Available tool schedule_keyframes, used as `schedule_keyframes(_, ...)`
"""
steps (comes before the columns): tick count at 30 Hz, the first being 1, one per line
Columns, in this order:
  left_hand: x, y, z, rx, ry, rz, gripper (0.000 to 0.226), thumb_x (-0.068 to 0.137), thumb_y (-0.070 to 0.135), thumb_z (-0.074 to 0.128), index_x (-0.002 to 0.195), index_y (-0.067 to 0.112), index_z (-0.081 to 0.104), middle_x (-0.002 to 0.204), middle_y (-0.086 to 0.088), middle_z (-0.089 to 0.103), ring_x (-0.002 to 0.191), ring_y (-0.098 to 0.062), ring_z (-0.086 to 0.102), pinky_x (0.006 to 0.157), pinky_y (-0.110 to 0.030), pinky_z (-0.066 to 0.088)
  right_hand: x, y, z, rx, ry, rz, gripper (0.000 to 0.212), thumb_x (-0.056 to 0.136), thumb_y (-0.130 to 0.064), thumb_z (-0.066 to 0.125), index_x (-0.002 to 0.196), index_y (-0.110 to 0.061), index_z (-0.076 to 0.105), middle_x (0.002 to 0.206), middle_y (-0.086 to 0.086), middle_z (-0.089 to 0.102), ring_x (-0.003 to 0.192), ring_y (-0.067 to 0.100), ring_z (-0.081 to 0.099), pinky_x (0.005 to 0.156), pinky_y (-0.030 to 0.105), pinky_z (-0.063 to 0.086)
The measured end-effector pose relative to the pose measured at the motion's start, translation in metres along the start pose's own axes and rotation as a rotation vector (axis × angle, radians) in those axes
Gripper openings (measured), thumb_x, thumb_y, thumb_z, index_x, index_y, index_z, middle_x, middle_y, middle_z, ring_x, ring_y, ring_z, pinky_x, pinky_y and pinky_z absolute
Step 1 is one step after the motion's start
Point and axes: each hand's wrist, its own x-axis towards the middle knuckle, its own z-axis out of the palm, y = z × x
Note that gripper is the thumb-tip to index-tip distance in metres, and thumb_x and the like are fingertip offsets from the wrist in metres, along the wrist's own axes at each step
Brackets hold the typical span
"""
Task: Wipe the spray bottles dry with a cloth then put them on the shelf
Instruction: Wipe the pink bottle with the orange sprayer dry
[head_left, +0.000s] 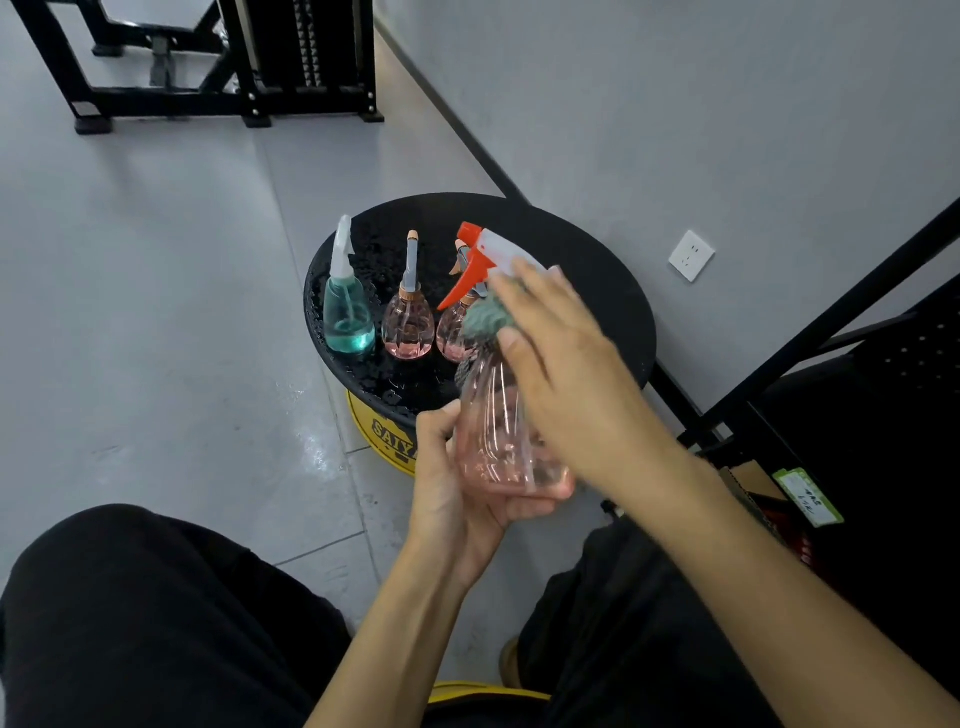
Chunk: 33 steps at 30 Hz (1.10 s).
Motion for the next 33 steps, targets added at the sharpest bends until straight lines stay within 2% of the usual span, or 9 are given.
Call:
schedule_keyframes(4, -0.002, 0.001, 0.001, 0.014, -0.005, 0.026, 0.045, 0.08, 0.05, 0.054, 0.089, 0.011, 0.075, 0.077, -0.01, 0.072, 0.057, -0.025, 0.069, 0.043, -0.03, 0.056, 0.002, 0.002, -0.003, 0.091, -0.01, 0.034, 0.047, 0.104, -0.024, 0.034, 0.15, -0.026, 0.027, 0.16, -0.015, 0.011, 0.146, 0.003, -0.003, 0.096, -0.006, -0.007)
schedule_keyframes(7, -0.003, 0.005, -0.001, 0.002, -0.001, 0.051, 0.038, 0.083, 0.044, 0.051, 0.077, 0.019, 0.078, 0.074, -0.004, 0.072, 0.061, -0.018, 0.069, 0.049, -0.032, 0.058, -0.019, -0.008, -0.002, 0.113, -0.055, -0.021, 0.049, 0.102, -0.024, 0.038, 0.15, -0.027, 0.027, 0.159, -0.016, 0.013, 0.145, -0.002, 0.004, 0.11, 0.004, 0.002)
schedule_keyframes(11, -0.004, 0.005, -0.002, -0.067, -0.024, 0.036, 0.051, 0.089, 0.036, 0.036, 0.065, 0.018, 0.077, 0.065, -0.001, 0.071, 0.056, -0.012, 0.069, 0.043, -0.025, 0.053, -0.038, -0.014, 0.002, 0.049, -0.059, -0.091, 0.051, 0.099, -0.027, 0.034, 0.15, -0.027, 0.028, 0.158, -0.016, 0.015, 0.145, -0.002, 0.003, 0.115, 0.012, 0.004)
schedule_keyframes(14, -0.003, 0.005, -0.004, -0.009, -0.072, 0.027, 0.037, 0.08, 0.046, 0.056, 0.084, 0.017, 0.077, 0.077, -0.006, 0.073, 0.062, -0.019, 0.07, 0.049, -0.033, 0.058, -0.026, -0.008, -0.003, 0.107, -0.04, -0.055, 0.047, 0.102, -0.027, 0.033, 0.149, -0.028, 0.03, 0.158, -0.016, 0.016, 0.145, -0.002, 0.003, 0.11, 0.004, 0.002)
schedule_keyframes(16, -0.002, 0.004, -0.004, 0.009, -0.095, 0.006, 0.052, 0.068, 0.048, 0.07, 0.103, 0.01, 0.071, 0.086, -0.014, 0.072, 0.064, -0.027, 0.071, 0.049, -0.034, 0.059, -0.012, 0.0, -0.008, 0.124, -0.028, -0.009, 0.046, 0.104, -0.027, 0.033, 0.149, -0.03, 0.028, 0.159, -0.016, 0.012, 0.146, 0.0, -0.001, 0.104, -0.001, -0.002)
schedule_keyframes(20, -0.003, 0.003, -0.003, -0.024, -0.106, -0.013, 0.055, 0.075, 0.045, 0.057, 0.111, 0.004, 0.063, 0.088, -0.016, 0.071, 0.064, -0.029, 0.07, 0.044, -0.032, 0.057, 0.0, 0.005, -0.007, 0.14, -0.011, 0.019, 0.045, 0.104, -0.026, 0.033, 0.148, -0.03, 0.028, 0.159, -0.016, 0.011, 0.147, 0.003, -0.003, 0.102, 0.001, -0.002)
schedule_keyframes(24, -0.001, 0.005, -0.005, -0.03, -0.01, 0.032, 0.041, 0.085, 0.045, 0.051, 0.09, 0.012, 0.074, 0.075, -0.008, 0.072, 0.059, -0.021, 0.069, 0.044, -0.033, 0.057, -0.021, -0.004, 0.001, 0.153, -0.018, -0.02, 0.047, 0.102, -0.024, 0.041, 0.148, -0.027, 0.034, 0.157, -0.014, 0.02, 0.145, 0.002, 0.012, 0.118, 0.021, 0.013)
schedule_keyframes(29, -0.002, 0.006, -0.004, -0.107, 0.002, 0.082, 0.038, 0.073, 0.042, 0.049, 0.072, 0.017, 0.079, 0.078, -0.002, 0.074, 0.069, -0.012, 0.071, 0.056, -0.023, 0.058, -0.048, -0.017, 0.021, 0.039, 0.068, -0.157, 0.051, 0.091, -0.014, 0.044, 0.142, -0.019, 0.045, 0.154, -0.006, 0.032, 0.146, 0.01, 0.016, 0.116, 0.014, 0.007)
schedule_keyframes(33, -0.002, 0.006, -0.006, -0.101, -0.043, 0.032, 0.043, 0.085, 0.04, 0.043, 0.073, 0.017, 0.077, 0.074, -0.003, 0.072, 0.063, -0.015, 0.07, 0.047, -0.027, 0.056, -0.037, -0.012, 0.018, 0.134, 0.135, -0.145, 0.046, 0.092, -0.011, 0.048, 0.138, -0.015, 0.051, 0.149, -0.002, 0.041, 0.143, 0.011, 0.026, 0.114, 0.012, 0.014)
